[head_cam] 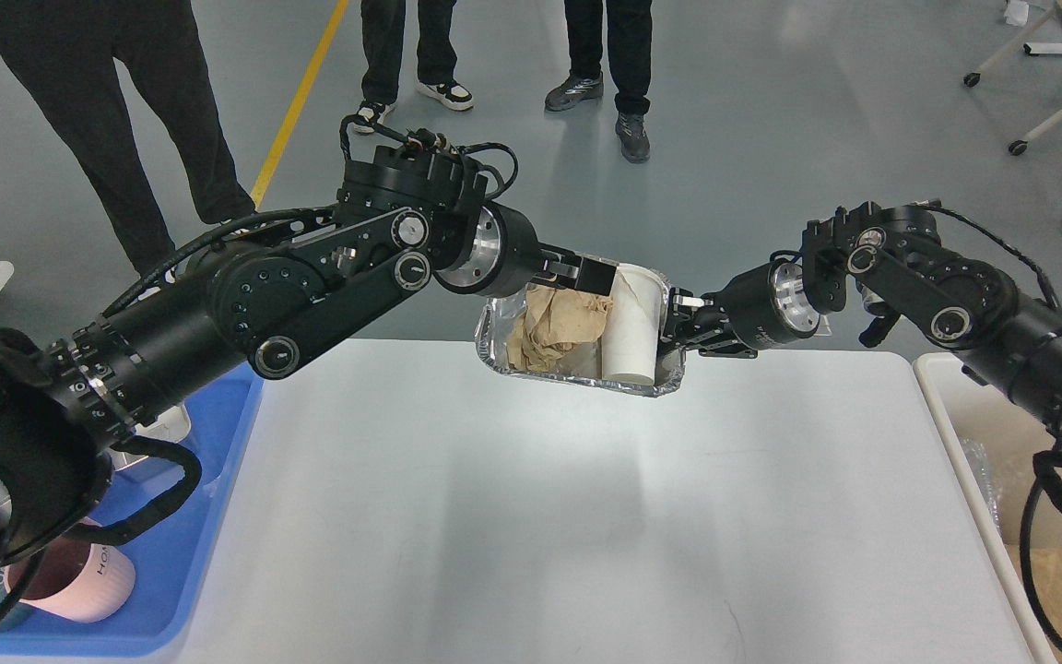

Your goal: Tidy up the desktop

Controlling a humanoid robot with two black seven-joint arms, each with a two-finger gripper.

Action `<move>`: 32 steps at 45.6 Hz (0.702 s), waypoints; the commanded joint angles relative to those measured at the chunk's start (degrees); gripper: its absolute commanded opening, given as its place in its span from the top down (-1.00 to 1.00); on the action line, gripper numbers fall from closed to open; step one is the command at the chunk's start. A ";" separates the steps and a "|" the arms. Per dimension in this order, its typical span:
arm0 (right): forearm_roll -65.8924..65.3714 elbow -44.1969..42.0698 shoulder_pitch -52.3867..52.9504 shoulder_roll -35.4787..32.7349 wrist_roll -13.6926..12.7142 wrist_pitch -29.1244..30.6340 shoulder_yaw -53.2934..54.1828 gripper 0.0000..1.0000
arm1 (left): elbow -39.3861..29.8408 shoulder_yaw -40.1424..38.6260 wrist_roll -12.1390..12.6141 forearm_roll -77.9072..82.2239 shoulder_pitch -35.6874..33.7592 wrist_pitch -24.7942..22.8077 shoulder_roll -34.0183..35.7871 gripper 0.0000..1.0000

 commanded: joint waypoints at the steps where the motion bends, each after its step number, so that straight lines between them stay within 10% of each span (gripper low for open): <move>1: -0.09 -0.08 -0.16 -0.10 0.00 0.00 -0.01 1.00 | -0.04 -2.18 -0.07 -1.43 -0.34 0.11 0.77 -0.93; 20: 0.00 0.09 -0.86 -4.14 0.09 0.44 -0.09 1.00 | 1.54 -19.49 -2.88 -13.64 10.81 2.12 20.71 -0.93; 32: -0.09 1.15 -1.13 -4.93 0.00 0.44 -0.09 1.00 | 17.96 -23.98 -22.81 -28.13 19.35 5.47 25.03 -0.93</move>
